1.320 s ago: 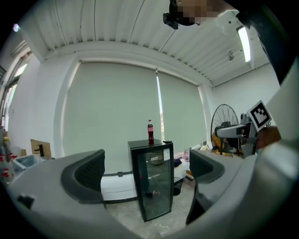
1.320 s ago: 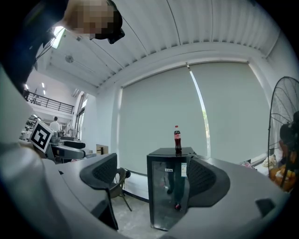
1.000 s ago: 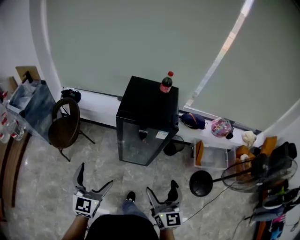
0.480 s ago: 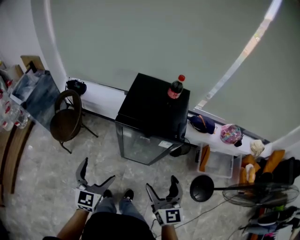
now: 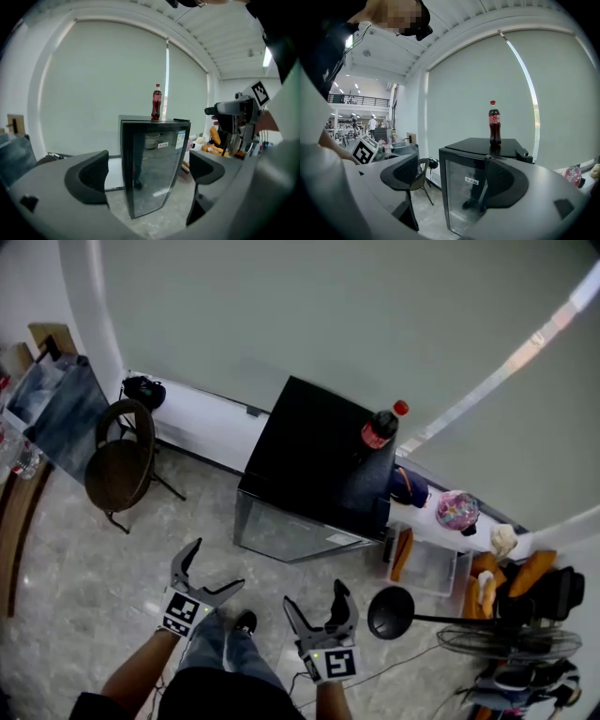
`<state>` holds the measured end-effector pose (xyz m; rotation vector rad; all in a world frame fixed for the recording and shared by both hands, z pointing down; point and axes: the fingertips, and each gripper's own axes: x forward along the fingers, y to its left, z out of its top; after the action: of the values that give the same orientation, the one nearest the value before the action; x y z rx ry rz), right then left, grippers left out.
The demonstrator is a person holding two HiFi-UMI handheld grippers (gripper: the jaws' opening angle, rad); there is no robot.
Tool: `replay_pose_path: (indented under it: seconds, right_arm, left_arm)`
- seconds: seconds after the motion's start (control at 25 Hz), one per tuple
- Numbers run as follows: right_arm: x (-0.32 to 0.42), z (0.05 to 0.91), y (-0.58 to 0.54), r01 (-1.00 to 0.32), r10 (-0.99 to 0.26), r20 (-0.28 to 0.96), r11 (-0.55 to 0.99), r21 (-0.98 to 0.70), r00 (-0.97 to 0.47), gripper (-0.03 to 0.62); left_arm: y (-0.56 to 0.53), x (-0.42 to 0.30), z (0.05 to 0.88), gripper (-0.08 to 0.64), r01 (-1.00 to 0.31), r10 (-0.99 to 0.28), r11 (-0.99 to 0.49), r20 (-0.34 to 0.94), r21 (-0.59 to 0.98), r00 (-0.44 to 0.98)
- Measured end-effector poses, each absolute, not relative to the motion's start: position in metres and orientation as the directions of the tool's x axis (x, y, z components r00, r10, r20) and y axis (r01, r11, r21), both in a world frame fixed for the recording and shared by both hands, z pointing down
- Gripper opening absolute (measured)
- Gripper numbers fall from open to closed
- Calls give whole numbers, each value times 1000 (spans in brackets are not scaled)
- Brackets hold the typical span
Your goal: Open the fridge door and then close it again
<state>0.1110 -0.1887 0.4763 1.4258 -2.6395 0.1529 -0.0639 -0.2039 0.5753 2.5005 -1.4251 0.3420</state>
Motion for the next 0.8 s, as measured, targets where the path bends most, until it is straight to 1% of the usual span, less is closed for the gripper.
replay_pose_path:
  seconds: [0.12, 0.32, 0.48, 0.8]
  right_arm:
    - [95, 489, -197, -828, -809, 202, 560, -17, -551, 454]
    - [72, 513, -216, -814, -790, 246, 580, 5, -561, 454]
    - [53, 518, -232, -806, -783, 250, 592, 17, -570, 454]
    - [35, 521, -252, -805, -782, 260, 592, 24, -567, 454]
  left_arm:
    - [-221, -64, 604, 540, -834, -765, -533, 340, 143, 547]
    - [-252, -72, 649, 516, -817, -738, -561, 365, 137, 568]
    - [-277, -77, 683, 511, -808, -720, -576, 389, 127, 574]
    - [-326, -72, 722, 453, -787, -701, -608, 395, 104, 593]
